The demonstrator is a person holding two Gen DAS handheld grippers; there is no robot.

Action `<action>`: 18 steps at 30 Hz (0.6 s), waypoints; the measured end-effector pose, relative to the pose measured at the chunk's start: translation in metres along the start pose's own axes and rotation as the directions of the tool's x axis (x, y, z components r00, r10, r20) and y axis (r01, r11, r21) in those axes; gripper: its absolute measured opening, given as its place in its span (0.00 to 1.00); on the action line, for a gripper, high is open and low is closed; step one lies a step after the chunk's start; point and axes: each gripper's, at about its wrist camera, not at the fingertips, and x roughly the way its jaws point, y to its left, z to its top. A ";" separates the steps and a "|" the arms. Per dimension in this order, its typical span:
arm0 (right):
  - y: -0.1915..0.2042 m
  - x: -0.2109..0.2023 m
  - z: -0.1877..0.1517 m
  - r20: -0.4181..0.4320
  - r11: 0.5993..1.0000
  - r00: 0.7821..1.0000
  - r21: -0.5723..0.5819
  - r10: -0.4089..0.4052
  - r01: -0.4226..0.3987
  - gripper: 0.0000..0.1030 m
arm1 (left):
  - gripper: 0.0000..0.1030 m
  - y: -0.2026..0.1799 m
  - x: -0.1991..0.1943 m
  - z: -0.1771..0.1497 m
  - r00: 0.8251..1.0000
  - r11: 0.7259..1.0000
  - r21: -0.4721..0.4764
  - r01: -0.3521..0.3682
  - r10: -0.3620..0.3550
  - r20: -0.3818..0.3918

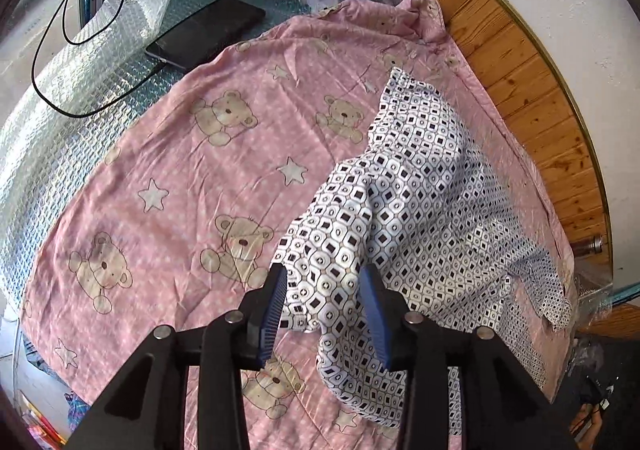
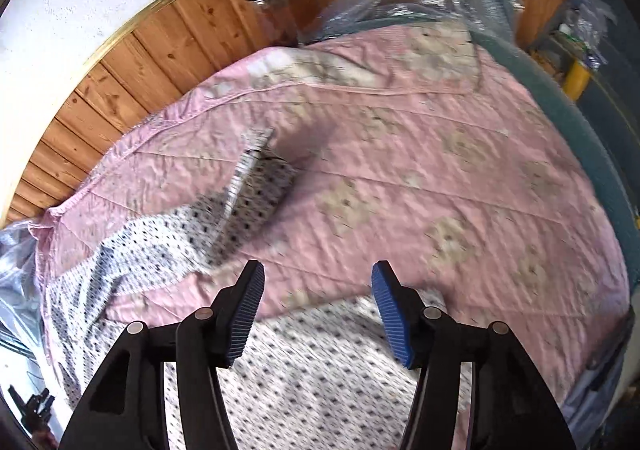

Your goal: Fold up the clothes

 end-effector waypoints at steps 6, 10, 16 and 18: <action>0.052 0.111 0.066 -0.112 0.999 0.993 -0.030 -0.047 0.044 0.52 | 0.40 -0.049 0.043 0.021 0.995 0.997 -0.035 0.076 -0.078 -0.057; 0.061 0.112 0.093 -0.112 0.998 0.992 -0.032 -0.056 0.053 0.02 | 0.40 -0.085 0.087 0.034 0.990 0.994 -0.054 0.098 -0.102 -0.094; 0.018 -0.032 0.065 0.135 0.994 0.989 -0.088 -0.055 0.067 0.04 | 0.40 -0.113 0.101 0.053 0.988 0.989 -0.055 0.136 -0.139 -0.073; -0.025 -0.005 0.032 0.028 0.988 0.989 -0.052 -0.142 0.143 0.14 | 0.40 -0.115 0.106 0.055 0.989 0.991 -0.043 0.125 -0.128 -0.080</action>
